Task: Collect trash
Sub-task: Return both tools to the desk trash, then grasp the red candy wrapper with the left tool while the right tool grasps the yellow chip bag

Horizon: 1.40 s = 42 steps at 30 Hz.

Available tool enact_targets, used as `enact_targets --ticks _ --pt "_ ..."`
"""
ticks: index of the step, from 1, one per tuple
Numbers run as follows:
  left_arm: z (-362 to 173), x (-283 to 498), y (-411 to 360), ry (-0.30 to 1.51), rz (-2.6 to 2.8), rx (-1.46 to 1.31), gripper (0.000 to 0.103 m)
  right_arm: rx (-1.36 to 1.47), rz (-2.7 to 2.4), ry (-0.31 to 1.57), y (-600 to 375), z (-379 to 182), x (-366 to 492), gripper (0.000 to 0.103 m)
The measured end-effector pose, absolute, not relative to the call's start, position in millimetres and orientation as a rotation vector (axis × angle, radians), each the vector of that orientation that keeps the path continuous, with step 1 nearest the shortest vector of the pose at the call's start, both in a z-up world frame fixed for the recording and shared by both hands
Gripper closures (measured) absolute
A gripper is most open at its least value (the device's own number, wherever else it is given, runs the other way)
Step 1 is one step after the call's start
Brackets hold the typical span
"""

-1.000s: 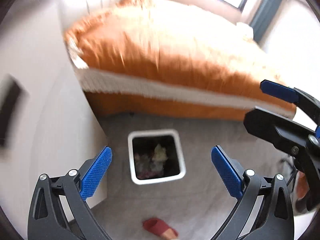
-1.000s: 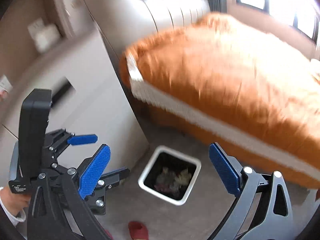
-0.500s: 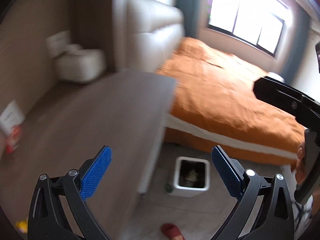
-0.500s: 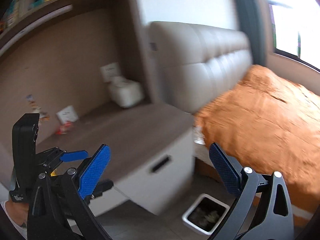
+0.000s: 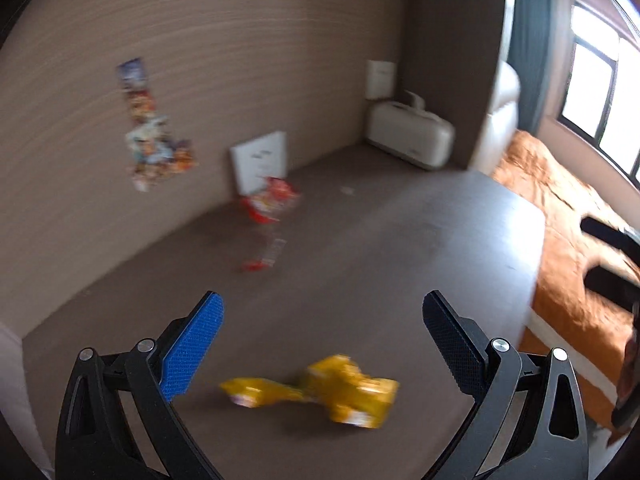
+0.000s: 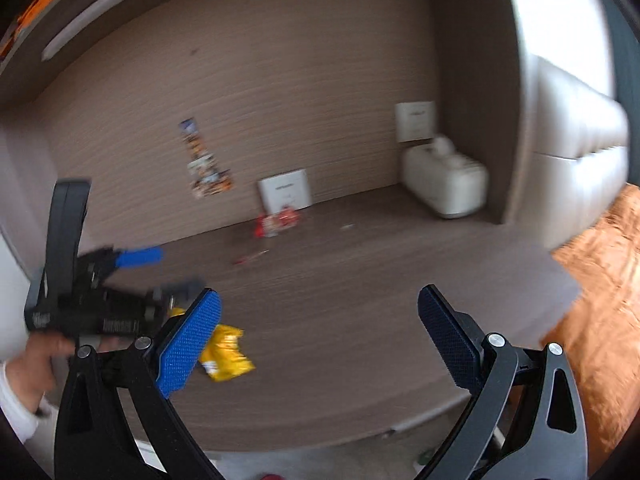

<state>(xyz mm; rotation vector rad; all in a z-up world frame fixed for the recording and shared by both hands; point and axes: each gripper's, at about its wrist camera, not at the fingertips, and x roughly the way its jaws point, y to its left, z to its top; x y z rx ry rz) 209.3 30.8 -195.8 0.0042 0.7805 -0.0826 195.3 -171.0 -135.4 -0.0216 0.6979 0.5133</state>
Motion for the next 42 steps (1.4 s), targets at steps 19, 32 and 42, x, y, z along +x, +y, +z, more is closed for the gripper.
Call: enact_targets --ticks 19,32,42 --pt "-254 333 68 0.776 -0.287 0.164 0.005 -0.122 0.644 0.927 -41 -241 209 0.005" --pt "-297 413 66 0.849 -0.355 0.184 0.005 -0.158 0.668 0.983 -25 -267 220 0.034" --pt "-304 407 50 0.874 -0.497 0.2 0.062 -0.167 0.675 0.952 -29 -261 216 0.071"
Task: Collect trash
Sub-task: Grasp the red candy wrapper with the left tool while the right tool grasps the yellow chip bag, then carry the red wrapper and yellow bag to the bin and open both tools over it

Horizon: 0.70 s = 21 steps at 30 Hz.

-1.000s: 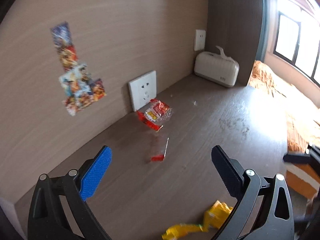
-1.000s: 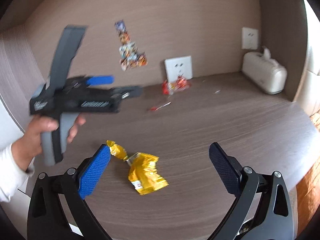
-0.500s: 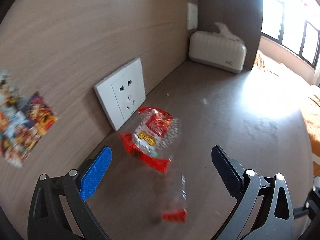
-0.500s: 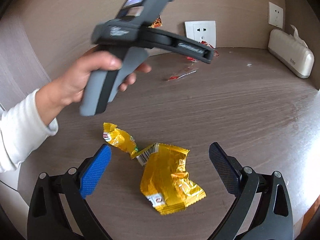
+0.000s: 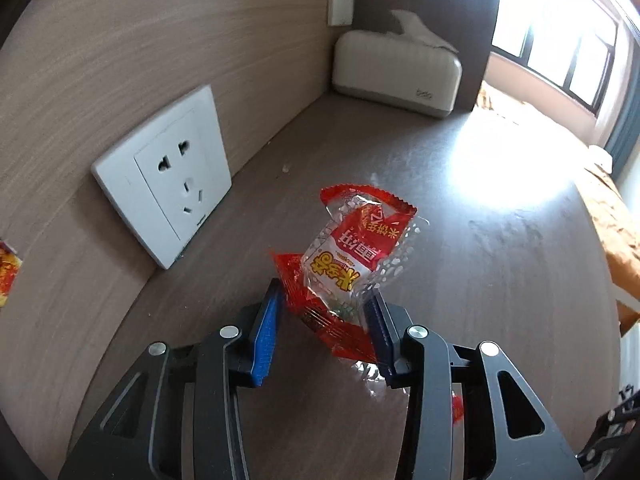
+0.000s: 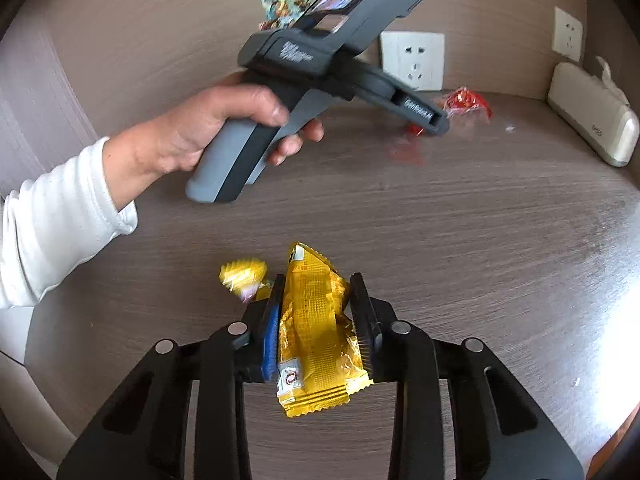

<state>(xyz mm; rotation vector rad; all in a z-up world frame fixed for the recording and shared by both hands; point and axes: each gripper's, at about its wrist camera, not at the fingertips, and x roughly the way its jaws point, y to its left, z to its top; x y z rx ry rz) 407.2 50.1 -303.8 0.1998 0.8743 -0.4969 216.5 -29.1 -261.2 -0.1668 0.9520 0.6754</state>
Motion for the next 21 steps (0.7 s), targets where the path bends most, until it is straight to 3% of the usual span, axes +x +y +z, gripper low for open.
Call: enact_targets --ticks 21 --pt "-206 295 41 0.727 -0.499 0.273 0.063 -0.061 0.547 0.741 -124 -160 205 0.071"
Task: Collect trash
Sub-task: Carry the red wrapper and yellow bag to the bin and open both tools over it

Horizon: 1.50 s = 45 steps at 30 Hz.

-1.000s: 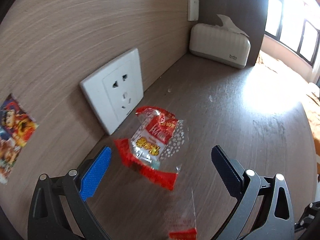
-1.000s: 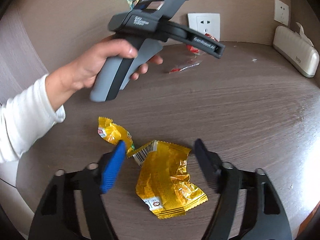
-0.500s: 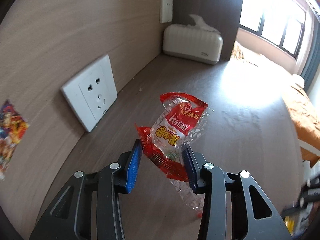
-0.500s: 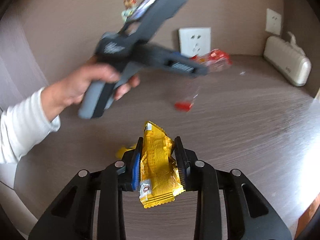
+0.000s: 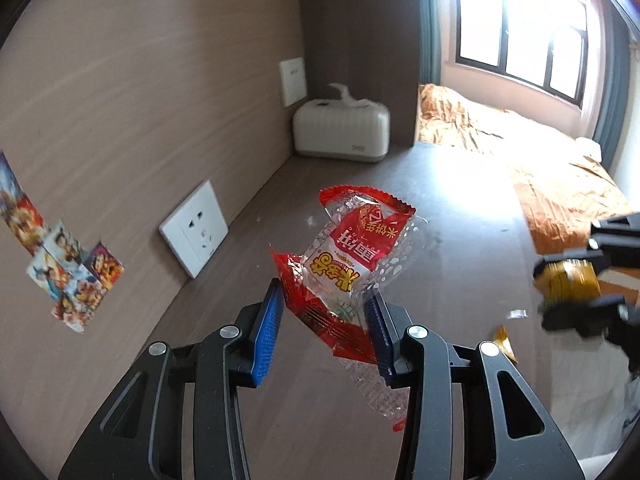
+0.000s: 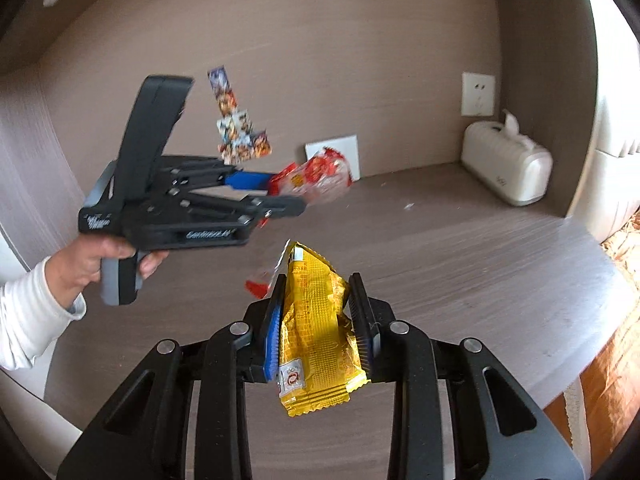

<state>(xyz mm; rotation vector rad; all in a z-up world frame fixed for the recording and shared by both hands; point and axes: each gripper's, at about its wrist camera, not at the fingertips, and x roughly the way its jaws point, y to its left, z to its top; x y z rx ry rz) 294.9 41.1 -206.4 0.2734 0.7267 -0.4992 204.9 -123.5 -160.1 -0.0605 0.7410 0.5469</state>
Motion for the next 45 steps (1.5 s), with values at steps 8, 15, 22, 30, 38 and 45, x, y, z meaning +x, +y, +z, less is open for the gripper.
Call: enact_targets --ticks 8,15,22,30,38,45 --pt "-183 261 -12 0.696 -0.56 0.307 0.063 -0.057 0.478 0.7 -175 -136 184 0.071" --pt "-178 240 -98 0.693 -0.702 0.356 0.063 -0.026 0.346 0.683 -243 -127 159 0.071" --pt "-202 225 -195 0.731 -0.859 0.397 0.063 0.033 0.169 0.706 -332 -141 131 0.071" --pt "-262 210 -307 0.826 -1.007 0.439 0.063 0.121 -0.008 0.789 -430 -200 111 0.071" --pt "-379 202 -395 0.991 -1.06 0.445 0.062 0.199 -0.088 0.875 -502 -289 113 0.071" --pt "-523 224 -446 1.111 -1.068 0.472 0.062 0.227 -0.129 0.977 -551 -420 130 0.071"
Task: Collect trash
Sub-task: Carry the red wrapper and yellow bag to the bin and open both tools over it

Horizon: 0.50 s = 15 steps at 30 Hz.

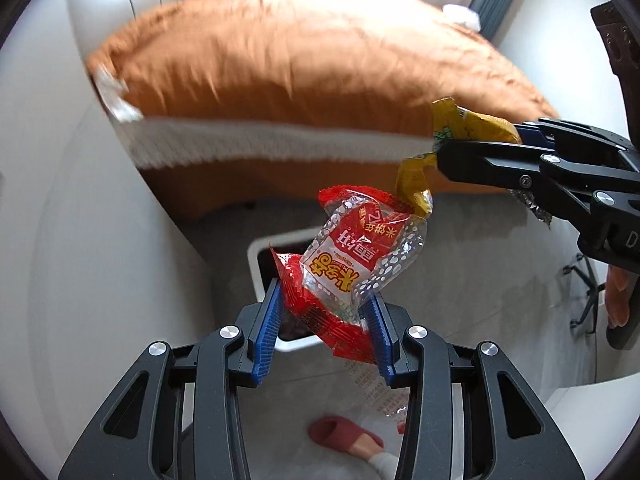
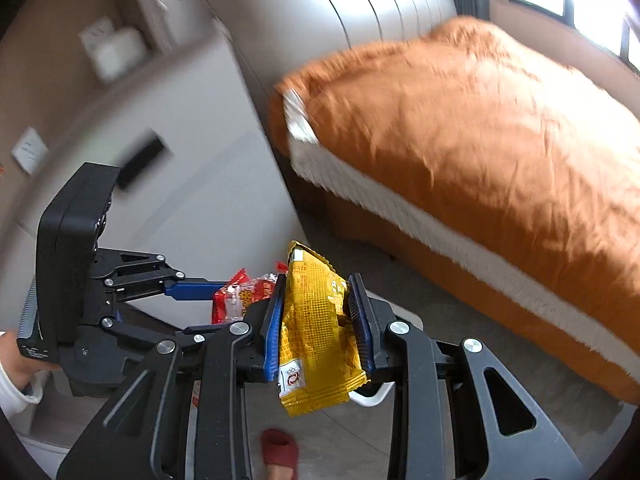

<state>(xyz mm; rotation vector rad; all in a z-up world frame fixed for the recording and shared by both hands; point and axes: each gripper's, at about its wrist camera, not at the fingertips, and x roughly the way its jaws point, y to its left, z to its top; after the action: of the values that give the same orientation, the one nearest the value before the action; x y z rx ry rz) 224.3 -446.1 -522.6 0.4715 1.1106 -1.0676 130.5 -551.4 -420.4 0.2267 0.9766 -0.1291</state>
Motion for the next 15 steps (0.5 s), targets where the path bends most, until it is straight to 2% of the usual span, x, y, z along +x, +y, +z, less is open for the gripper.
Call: enact_targets --ticks 4,8,9,10,11,12,13,15 --pt "-620 237 -470 1.195 -1.061 0.509 0.062 0.293 -0.141 1.05 -575 -513 138 0.071" --pt "-692 238 -486 1.256 -1.062 0.57 0.062 0.301 -0.148 1.103 -583 -575 148 0.071" --pt "-703 239 -489 1.273 -1.061 0.579 0.062 0.317 -0.143 1.12 -586 -594 151 0.07" --pt "-718 239 -492 1.29 -1.06 0.59 0.061 0.337 -0.135 1.139 -589 -607 153 0.065" --pt "-728 236 -494 1.302 -1.053 0.601 0.05 0.348 -0.131 1.154 -591 -619 156 0.062" --pt "-740 237 -497 1.31 -1.038 0.62 0.018 0.351 -0.134 1.168 -593 -632 157 0.039" --pt "-745 237 -499 1.316 -1.037 0.62 0.003 0.354 -0.134 1.184 -596 -640 159 0.014" --pt "-753 238 -500 1.333 -1.038 0.631 0.005 0.348 -0.144 1.209 -599 -652 160 0.012"
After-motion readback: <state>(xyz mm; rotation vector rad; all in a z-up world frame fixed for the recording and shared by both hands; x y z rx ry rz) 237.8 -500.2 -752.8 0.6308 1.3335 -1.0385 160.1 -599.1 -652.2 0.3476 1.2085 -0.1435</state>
